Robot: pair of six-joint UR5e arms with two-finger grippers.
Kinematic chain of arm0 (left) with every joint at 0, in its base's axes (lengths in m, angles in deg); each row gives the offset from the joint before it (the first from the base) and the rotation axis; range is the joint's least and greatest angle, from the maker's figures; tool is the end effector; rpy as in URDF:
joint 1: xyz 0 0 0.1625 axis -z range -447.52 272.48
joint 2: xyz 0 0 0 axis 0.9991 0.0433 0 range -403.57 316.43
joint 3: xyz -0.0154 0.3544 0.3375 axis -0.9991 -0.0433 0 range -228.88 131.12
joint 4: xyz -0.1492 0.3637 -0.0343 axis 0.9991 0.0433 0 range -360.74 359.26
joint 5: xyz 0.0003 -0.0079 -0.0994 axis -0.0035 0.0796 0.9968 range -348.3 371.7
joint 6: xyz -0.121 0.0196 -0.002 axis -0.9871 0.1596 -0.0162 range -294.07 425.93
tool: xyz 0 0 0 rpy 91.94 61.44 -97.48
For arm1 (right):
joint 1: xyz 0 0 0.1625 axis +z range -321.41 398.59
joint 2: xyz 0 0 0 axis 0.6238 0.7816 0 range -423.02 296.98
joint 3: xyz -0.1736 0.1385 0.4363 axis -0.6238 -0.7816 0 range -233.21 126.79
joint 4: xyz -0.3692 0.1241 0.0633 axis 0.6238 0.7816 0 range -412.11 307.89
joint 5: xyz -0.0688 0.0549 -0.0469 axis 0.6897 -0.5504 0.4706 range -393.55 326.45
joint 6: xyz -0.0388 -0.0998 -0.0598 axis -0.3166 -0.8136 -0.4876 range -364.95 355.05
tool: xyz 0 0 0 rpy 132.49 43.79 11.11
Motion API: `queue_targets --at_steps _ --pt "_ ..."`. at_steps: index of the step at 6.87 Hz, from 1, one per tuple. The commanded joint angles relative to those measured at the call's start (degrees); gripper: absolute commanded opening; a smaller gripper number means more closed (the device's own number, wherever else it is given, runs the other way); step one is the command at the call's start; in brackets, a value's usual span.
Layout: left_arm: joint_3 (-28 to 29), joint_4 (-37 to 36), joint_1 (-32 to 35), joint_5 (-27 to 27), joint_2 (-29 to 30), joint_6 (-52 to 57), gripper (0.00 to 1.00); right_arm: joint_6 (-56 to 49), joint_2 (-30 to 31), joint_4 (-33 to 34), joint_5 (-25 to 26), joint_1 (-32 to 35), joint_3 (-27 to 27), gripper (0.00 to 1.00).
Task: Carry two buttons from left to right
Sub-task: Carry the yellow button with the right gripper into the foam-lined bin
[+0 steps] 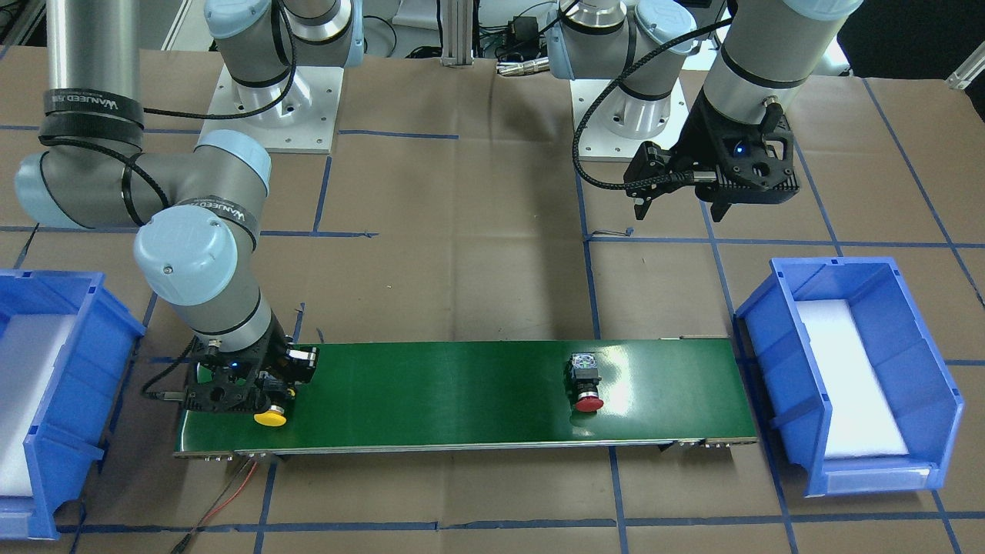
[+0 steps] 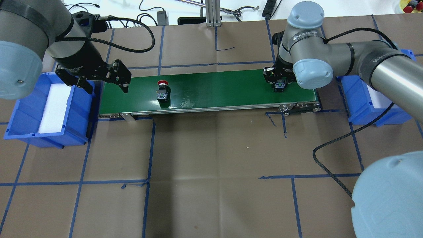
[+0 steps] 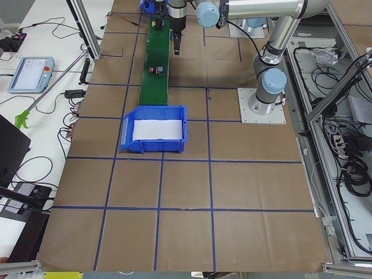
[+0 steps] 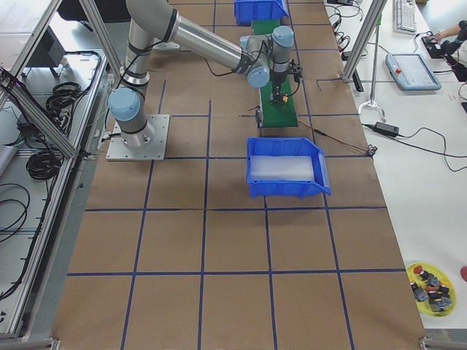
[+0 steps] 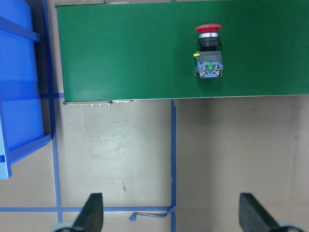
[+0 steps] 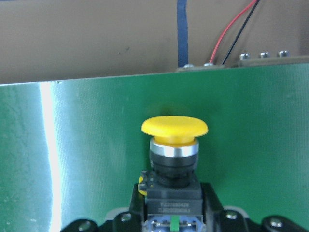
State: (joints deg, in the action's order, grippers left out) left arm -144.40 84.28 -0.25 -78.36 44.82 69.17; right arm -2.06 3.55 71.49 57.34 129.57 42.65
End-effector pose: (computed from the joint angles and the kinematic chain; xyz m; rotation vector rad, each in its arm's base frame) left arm -0.1112 -0.4646 0.5058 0.0139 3.1394 -0.0292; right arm 0.1421 -0.6249 0.3153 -0.0531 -3.1259 0.1186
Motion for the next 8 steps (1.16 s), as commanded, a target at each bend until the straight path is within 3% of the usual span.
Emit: queue_targets --at_steps 1,2,4,6,7,8 --pt "0.34 -0.12 0.0 0.24 0.2 -0.25 1.0 -2.18 5.89 -3.07 3.65 -3.16 -1.81 0.03" --pt "0.43 -0.2 0.0 0.24 0.2 -0.42 1.0 -7.23 11.24 -9.19 3.77 -6.83 -3.04 0.04" --pt "0.51 -1.69 1.31 0.15 0.99 -2.27 1.0 -19.69 13.49 -12.67 2.98 -19.38 -5.24 0.04" --pt "0.51 -2.67 2.38 -0.38 1.43 -2.1 1.0 -34.81 12.53 -12.07 -0.86 -30.89 -5.42 0.04" --pt "0.51 -2.67 2.38 -0.46 1.34 -1.66 1.0 -38.62 9.74 -11.45 -5.15 -34.17 -5.25 0.04" --pt "-0.27 -2.67 2.03 -0.03 0.73 -1.13 1.0 -43.36 5.8 -9.79 -6.07 -34.72 -5.25 0.04"
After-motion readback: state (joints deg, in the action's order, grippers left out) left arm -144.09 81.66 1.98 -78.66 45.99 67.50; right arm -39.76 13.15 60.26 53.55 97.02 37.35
